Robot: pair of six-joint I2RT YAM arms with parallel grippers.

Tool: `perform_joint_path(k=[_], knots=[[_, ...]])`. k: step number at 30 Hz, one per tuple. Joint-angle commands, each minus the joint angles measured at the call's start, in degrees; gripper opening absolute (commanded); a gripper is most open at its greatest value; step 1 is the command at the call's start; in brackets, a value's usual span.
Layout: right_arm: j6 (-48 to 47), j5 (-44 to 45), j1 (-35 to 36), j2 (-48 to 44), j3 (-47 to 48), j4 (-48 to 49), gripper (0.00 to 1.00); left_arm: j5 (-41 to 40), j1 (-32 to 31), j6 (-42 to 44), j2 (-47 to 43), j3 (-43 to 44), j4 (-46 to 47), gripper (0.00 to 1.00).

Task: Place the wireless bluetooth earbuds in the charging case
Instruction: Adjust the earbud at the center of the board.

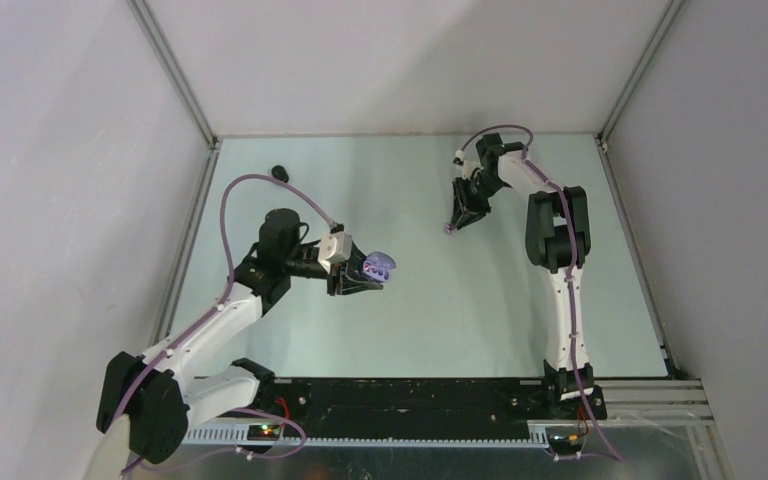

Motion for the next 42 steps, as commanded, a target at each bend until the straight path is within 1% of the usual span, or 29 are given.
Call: perform_joint_path(k=[1, 19, 28, 32, 35, 37, 39, 42], knots=[[0.06, -0.14, 0.25, 2.09, 1.33, -0.64, 0.29, -0.12, -0.37, 1.64, -0.14, -0.25, 0.62, 0.00], [1.63, -10.33, 0.06, 1.88, -0.54, 1.75, 0.26, 0.02, -0.45, 1.66, 0.52, -0.06, 0.54, 0.00], [3.67, -16.04, -0.98, 0.40, -2.95, 4.32, 0.16, 0.07, -0.45, 1.62, 0.66, 0.17, 0.44, 0.00], [4.40, -17.49, -1.76, -0.58, -3.77, 5.43, 0.15, 0.02, -0.45, 1.58, 0.81, 0.19, 0.45, 0.00], [4.55, -16.68, -2.17, -1.68, -3.97, 5.57, 0.14, -0.03, -0.50, 1.58, 0.80, 0.19, 0.44, 0.00], [5.16, -15.59, -2.51, -2.98, -4.83, 6.27, 0.14, -0.07, -0.46, 1.65, 0.68, 0.19, 0.38, 0.00], [6.15, -14.67, -2.78, -4.91, -6.59, 7.66, 0.20, -0.07, -0.45, 1.70, 0.51, 0.18, 0.36, 0.00], [7.66, -14.08, -2.77, -7.52, -9.74, 10.23, 0.22, -0.14, -0.45, 1.87, 0.37, 0.09, 0.21, 0.00]])
